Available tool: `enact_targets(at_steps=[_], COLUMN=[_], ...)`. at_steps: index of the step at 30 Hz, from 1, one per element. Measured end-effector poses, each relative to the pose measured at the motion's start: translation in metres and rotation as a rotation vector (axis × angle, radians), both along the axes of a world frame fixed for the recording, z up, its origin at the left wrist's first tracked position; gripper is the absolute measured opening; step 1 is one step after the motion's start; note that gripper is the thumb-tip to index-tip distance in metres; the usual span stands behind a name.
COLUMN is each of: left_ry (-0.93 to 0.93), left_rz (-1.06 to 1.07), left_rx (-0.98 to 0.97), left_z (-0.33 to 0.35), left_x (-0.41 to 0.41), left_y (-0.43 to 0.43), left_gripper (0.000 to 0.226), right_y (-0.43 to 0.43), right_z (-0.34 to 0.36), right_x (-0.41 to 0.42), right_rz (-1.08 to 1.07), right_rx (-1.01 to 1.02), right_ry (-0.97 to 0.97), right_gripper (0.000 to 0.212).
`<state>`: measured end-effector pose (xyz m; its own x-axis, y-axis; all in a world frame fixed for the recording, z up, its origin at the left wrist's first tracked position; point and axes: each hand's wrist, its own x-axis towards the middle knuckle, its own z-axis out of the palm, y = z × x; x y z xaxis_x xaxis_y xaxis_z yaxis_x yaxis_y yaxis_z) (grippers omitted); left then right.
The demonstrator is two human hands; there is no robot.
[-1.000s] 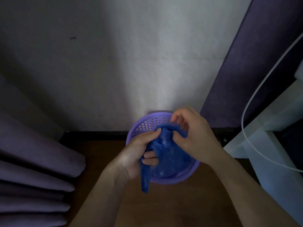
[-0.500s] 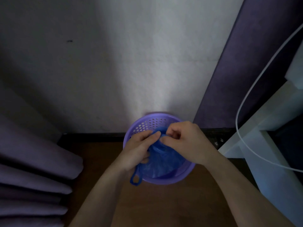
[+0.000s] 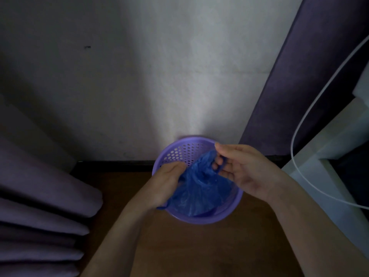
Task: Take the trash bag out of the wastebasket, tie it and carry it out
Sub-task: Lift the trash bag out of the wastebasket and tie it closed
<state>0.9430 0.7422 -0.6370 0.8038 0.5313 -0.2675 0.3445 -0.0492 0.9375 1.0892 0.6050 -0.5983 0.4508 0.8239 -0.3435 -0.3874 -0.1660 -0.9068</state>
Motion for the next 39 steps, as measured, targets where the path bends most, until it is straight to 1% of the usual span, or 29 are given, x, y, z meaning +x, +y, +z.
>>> enact_targets(at_steps=[2,3,5,7,9,11,14,15,16,17,19,20,21,24,27,29,31,32,33,35,37,39], left_ry=[0.017,0.031,0.101,0.175,0.197,0.188,0.214,0.218,0.211,0.198,0.193,0.207,0.230,0.291,0.309,0.298,0.294,0.281,0.254,0.188,0.104,-0.011], left_rz=[0.004,0.014,0.007,-0.065,-0.078,-0.013,0.103,0.136,0.161,0.185,0.241,0.240,0.192,-0.069,-0.202,-0.200,-0.107,-0.046,0.006,0.067,0.085,0.100], left_rx=[-0.021,-0.033,0.008,0.139,0.205,0.230,0.292,0.282,0.229,0.136,-0.041,-0.063,-0.047,0.034,0.113,0.204,0.279,0.279,0.249,0.124,-0.080,-0.329], left_z=[0.000,-0.001,-0.003,-0.008,-0.012,-0.013,-0.012,-0.011,-0.010,-0.009,-0.008,-0.008,-0.008,-0.008,-0.011,-0.016,-0.020,-0.021,-0.021,-0.017,-0.011,-0.005], left_x=[-0.001,-0.001,-0.003,-0.006,-0.009,-0.011,-0.014,-0.015,-0.016,-0.015,-0.013,-0.013,-0.013,-0.019,-0.024,-0.024,-0.022,-0.021,-0.020,-0.019,-0.019,-0.018], left_y=[0.004,0.007,0.013,0.018,0.022,0.026,0.032,0.033,0.033,0.032,0.030,0.030,0.031,0.033,0.036,0.038,0.040,0.041,0.040,0.038,0.037,0.036], left_gripper=[0.029,0.028,0.028,0.027,0.026,0.030,0.036,0.038,0.041,0.043,0.036,0.030,0.027,0.024,0.018,0.012,0.010,0.013,0.018,0.029,0.037,0.034], right_y=[-0.002,-0.002,-0.003,-0.003,-0.003,-0.003,-0.003,-0.003,-0.004,-0.005,-0.005,-0.004,-0.003,0.000,0.002,0.003,0.002,0.002,0.002,0.002,0.001,-0.001], right_z=[-0.002,-0.004,-0.006,-0.007,-0.007,-0.008,-0.010,-0.010,-0.010,-0.011,-0.012,-0.013,-0.014,-0.015,-0.014,-0.014,-0.014,-0.014,-0.014,-0.015,-0.017,-0.020], right_x=[0.004,0.005,0.007,0.010,0.012,0.014,0.018,0.019,0.021,0.023,0.025,0.025,0.025,0.025,0.023,0.022,0.022,0.022,0.023,0.024,0.025,0.027], right_rz=[0.005,-0.007,-0.045,-0.088,-0.133,-0.177,-0.245,-0.264,-0.279,-0.292,-0.321,-0.336,-0.350,-0.380,-0.375,-0.371,-0.367,-0.363,-0.357,-0.357,-0.384,-0.427], right_rx=[0.026,0.027,0.011,-0.022,-0.034,0.002,0.143,0.194,0.237,0.272,0.326,0.345,0.360,0.380,0.377,0.368,0.363,0.358,0.354,0.353,0.365,0.395], right_ry=[0.044,0.049,0.056,0.072,0.114,0.184,0.349,0.391,0.413,0.420,0.426,0.427,0.425,0.410,0.378,0.361,0.352,0.346,0.337,0.327,0.344,0.374], right_gripper=[0.019,0.017,0.022,0.033,0.041,0.042,0.039,0.037,0.035,0.033,0.028,0.025,0.022,0.016,0.015,0.016,0.016,0.017,0.017,0.019,0.020,0.021])
